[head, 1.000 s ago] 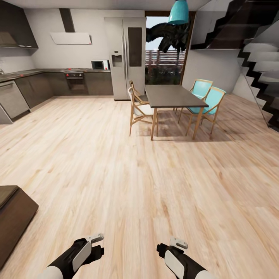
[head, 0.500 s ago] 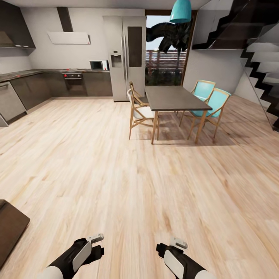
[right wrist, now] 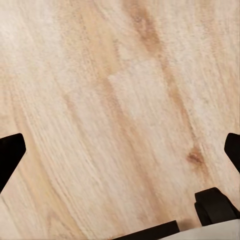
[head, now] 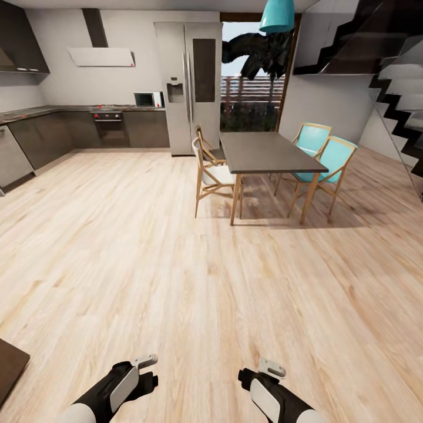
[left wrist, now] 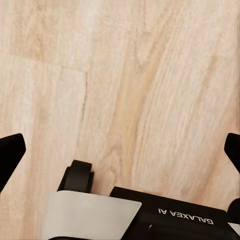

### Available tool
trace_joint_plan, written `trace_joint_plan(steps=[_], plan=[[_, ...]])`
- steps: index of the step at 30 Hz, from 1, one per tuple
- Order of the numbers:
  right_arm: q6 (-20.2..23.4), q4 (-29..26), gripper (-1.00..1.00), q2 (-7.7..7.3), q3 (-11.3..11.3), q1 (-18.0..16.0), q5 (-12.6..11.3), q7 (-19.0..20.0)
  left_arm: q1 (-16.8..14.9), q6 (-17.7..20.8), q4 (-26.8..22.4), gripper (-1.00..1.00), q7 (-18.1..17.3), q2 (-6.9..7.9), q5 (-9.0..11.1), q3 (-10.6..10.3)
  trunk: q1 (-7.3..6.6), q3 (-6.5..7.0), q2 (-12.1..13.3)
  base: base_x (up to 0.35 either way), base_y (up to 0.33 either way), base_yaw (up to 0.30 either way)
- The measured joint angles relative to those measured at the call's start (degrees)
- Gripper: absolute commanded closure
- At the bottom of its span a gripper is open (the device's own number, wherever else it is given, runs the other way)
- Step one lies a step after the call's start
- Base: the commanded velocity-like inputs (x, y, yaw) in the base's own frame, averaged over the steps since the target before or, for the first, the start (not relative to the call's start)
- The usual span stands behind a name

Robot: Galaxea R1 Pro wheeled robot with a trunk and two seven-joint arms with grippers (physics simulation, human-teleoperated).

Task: Place each of the two pumpkins and all three candles from the living room inside a cabinet in the living room (use any cabinet), then make sure every cabinet is closed, and position the cauldron so it is next to a table in the living room.

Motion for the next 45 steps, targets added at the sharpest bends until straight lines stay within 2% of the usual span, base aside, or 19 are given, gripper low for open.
trace_joint_plan(steps=[37,45], plan=[[-0.2,-0.2,-1.0,-0.13,-0.1,0.0,0.0,0.1,0.0,0.0,0.1,-1.0,0.0,-0.35,0.0,0.0,0.0,0.0,0.0,0.333,0.001,-0.001],[-0.2,-0.1,-1.0,-0.14,-0.1,0.0,-0.1,0.2,0.0,0.0,0.1,-1.0,0.0,-0.36,0.0,0.0,0.03,-0.1,0.0,0.201,0.077,-0.211]])
